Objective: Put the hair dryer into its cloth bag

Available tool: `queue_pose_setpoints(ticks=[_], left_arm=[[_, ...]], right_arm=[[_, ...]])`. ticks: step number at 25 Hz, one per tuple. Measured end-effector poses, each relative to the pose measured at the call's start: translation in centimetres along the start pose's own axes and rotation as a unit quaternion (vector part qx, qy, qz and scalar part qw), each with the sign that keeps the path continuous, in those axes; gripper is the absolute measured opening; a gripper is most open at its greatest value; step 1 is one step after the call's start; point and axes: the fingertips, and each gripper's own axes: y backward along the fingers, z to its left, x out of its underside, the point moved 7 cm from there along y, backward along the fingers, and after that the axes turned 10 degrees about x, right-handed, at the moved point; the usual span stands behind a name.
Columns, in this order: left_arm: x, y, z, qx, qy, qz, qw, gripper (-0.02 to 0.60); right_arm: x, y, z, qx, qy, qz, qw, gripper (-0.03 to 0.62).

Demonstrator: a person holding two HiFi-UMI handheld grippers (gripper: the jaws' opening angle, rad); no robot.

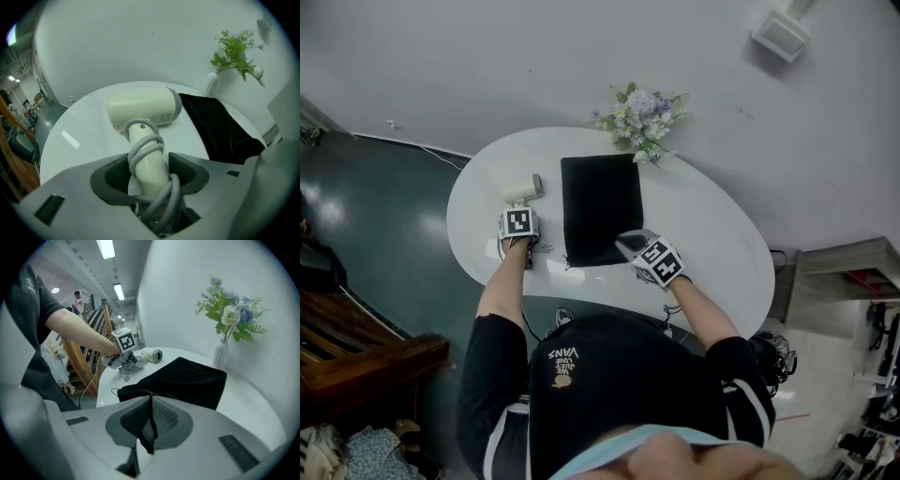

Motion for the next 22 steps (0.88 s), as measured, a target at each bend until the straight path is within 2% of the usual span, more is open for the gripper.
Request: queue_pose_setpoints(ticks=[3,7,11,15,20,22], left_arm=[[0.7,0.2,-0.2,-0.003,-0.014,0.004,0.9999,0.252],[1.9,0.7,-0.5,0.022,-0.023,0.002,0.9995,0.238],[3.2,2.7,-0.5,0.028,-0.040,0.006,0.9988,0.236],[4.9,4.3,-0.6,0.053,-0.090,-0.004,0.9946,0.235],[7.1,6.2,0.0,0.073,-0.108,-0.023,0.9912,0.235],[7.9,7.3,-0.2,0.092,-0.115,-0.035,0.9885,0.235]], right_arm=[[0.1,0.0,0.2,0.013,-0.027,0.000,1.000,0.048],[0.0,-0.4,0.9,0.025,-0.051,-0.003,0.998,0.048],[-0.3,-0.7,1.8,0.027,-0.082,-0.007,0.996,0.048],[-0.7,-0.9,3.3,0.030,-0.103,-0.011,0.994,0.048],[-1.2,-1.9,4.6,0.053,-0.117,-0.016,0.992,0.048],[-1.4,-2.4,5.0,0.062,-0.128,-0.018,0.990,0.048]])
